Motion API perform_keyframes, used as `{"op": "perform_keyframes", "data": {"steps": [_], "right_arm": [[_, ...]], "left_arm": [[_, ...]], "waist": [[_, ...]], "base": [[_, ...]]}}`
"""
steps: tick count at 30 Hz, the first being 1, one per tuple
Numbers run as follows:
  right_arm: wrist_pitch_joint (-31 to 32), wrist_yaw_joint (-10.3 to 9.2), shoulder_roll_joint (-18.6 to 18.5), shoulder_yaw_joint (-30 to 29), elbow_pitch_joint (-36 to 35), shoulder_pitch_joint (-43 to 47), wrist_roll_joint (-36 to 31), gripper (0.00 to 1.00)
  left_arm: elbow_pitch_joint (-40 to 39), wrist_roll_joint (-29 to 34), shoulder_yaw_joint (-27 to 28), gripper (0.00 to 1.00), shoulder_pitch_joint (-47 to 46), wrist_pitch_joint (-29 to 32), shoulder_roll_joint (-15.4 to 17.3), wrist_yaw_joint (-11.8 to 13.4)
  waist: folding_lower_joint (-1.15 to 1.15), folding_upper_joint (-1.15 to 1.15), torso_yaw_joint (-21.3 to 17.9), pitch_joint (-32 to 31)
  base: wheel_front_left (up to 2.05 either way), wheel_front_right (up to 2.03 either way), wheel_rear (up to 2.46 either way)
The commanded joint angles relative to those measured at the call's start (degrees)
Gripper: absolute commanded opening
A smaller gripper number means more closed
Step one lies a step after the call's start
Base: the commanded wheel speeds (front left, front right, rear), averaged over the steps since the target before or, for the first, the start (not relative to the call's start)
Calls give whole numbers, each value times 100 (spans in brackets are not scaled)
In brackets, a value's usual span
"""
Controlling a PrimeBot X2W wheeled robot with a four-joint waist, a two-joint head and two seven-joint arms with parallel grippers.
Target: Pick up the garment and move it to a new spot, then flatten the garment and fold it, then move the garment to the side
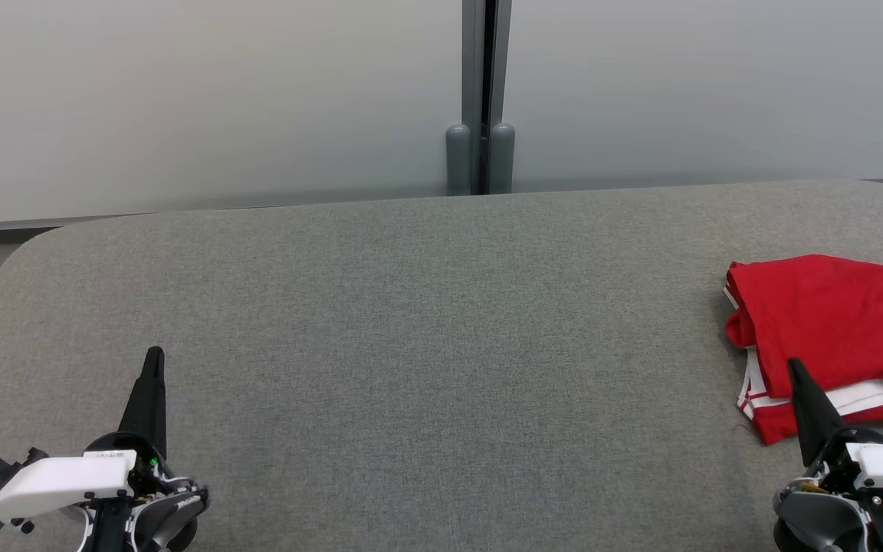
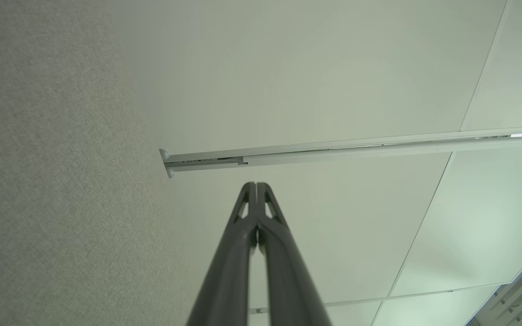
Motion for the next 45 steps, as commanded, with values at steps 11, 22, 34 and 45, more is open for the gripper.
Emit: {"op": "perform_keyframes", "data": {"steps": [11,22,34,45], "right_arm": [[22,2,-21,-7,-12,-51,2,0],[21,2,-21,-6,-12,-51,3,0],[21,2,-21,-5,-12,-51,3,0],[20,2,-21,-5,-12,-51,4,0]], "left_arm": [[-6,-8,20,0,-57,17,16,-23],[-6,-8,20,0,-57,17,16,-23],[-6,-8,20,0,-57,16,16,-23],[-6,-8,20,0,-57,16,16,-23]], "waist": [[0,0,0,0],[0,0,0,0],[0,0,0,0],[0,0,0,0]], "base": [[0,0,0],[0,0,0],[0,0,0],[0,0,0]]}}
